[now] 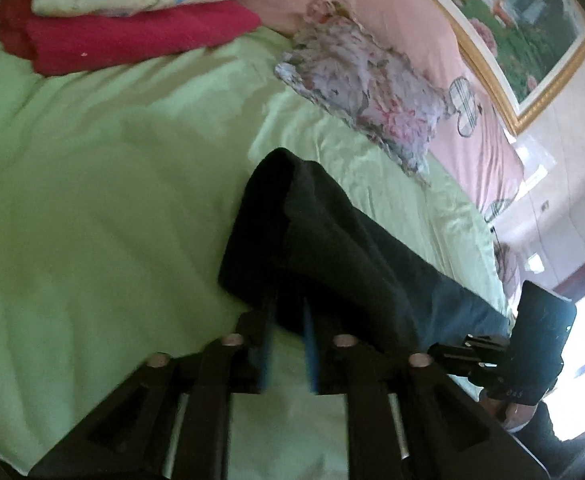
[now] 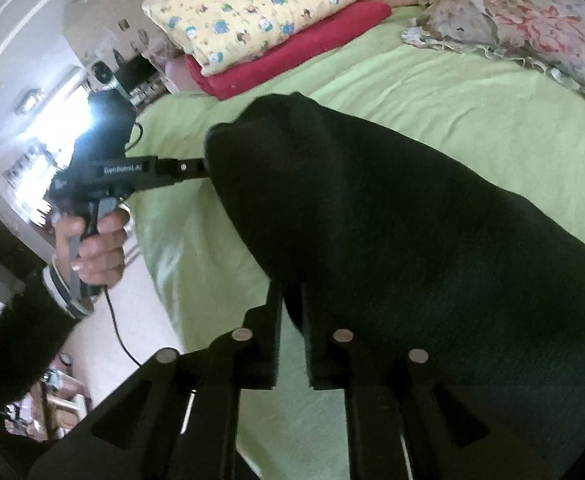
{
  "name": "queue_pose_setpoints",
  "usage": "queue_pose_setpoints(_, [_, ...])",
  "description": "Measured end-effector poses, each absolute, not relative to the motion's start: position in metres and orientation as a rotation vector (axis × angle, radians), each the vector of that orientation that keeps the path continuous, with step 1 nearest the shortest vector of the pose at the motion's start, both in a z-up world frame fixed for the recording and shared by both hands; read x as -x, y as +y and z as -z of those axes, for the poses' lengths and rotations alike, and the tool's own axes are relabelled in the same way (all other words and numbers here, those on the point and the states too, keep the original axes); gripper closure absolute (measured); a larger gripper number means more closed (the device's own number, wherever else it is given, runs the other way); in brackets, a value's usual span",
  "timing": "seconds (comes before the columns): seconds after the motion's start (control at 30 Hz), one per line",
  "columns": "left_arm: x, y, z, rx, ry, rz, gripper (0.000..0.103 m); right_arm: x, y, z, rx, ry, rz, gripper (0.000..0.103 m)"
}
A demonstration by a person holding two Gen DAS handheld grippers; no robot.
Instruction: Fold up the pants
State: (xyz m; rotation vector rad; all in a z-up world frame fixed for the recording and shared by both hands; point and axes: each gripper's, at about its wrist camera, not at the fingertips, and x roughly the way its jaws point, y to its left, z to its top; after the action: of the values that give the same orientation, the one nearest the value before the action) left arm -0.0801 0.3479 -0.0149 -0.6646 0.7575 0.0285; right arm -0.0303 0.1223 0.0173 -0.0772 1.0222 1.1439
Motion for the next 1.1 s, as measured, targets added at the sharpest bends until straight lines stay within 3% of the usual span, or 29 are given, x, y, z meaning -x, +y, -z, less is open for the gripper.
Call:
queue_pose_setpoints(0.07, [0.086,0.345,0.009,0.698,0.734,-0.060,0.051,0.030,0.117,-0.021,0.038,1.020,-1.144,0.083])
queue_pose_setpoints(0.13, [0.090,0.342,0.005,0.724,0.722,-0.088,0.044,0.029,0.111,-0.026,0.002,1.007,-1.142,0.063])
queue_pose_setpoints(0.2, [0.090,0.341,0.002,0.767,0.726,-0.129,0.033,0.028,0.103,-0.032,-0.033,0.984,-1.130,0.059])
queue_pose_setpoints(0.27, [0.087,0.340,0.002,0.812,0.728,-0.153,0.031,0.025,0.096,-0.036,-0.063,0.976,-1.116,0.059])
queue_pose_setpoints(1.1, [0.038,0.343,0.036,0.834,0.865,-0.294,0.031,-0.056,0.011,-0.056,-0.259,0.905,-0.813,0.059])
